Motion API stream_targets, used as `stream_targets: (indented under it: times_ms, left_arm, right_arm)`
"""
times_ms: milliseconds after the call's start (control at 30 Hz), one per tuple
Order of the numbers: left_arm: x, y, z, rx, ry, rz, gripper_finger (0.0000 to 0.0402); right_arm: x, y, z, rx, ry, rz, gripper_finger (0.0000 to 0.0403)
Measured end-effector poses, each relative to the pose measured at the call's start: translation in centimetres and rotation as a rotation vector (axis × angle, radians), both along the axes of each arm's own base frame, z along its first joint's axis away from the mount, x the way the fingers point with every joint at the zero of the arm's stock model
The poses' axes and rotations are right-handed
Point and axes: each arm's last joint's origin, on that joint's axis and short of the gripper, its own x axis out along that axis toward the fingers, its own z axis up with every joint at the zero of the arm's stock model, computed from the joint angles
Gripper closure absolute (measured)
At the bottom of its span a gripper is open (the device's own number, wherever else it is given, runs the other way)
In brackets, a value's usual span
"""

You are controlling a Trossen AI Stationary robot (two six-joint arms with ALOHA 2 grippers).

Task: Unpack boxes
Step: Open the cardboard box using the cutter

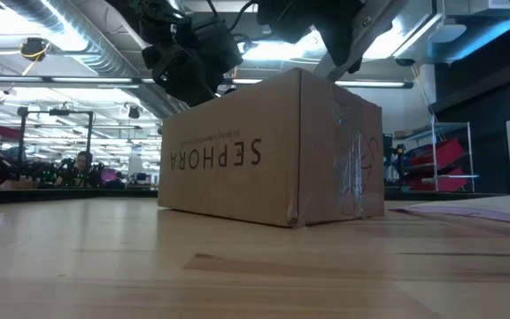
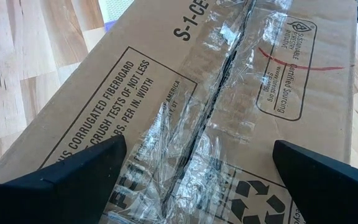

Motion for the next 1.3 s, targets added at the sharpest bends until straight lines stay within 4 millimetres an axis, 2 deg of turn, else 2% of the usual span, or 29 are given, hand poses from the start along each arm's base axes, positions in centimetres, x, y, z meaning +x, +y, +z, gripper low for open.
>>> stream_targets:
  times_ms: [1300]
  left_arm:
    - [0.01, -0.04, 0.00, 0.003, -0.002, -0.005, 0.0002]
  right_arm:
    - [0.05, -0.04, -0.13, -0.038, -0.008, 0.022, 0.0346]
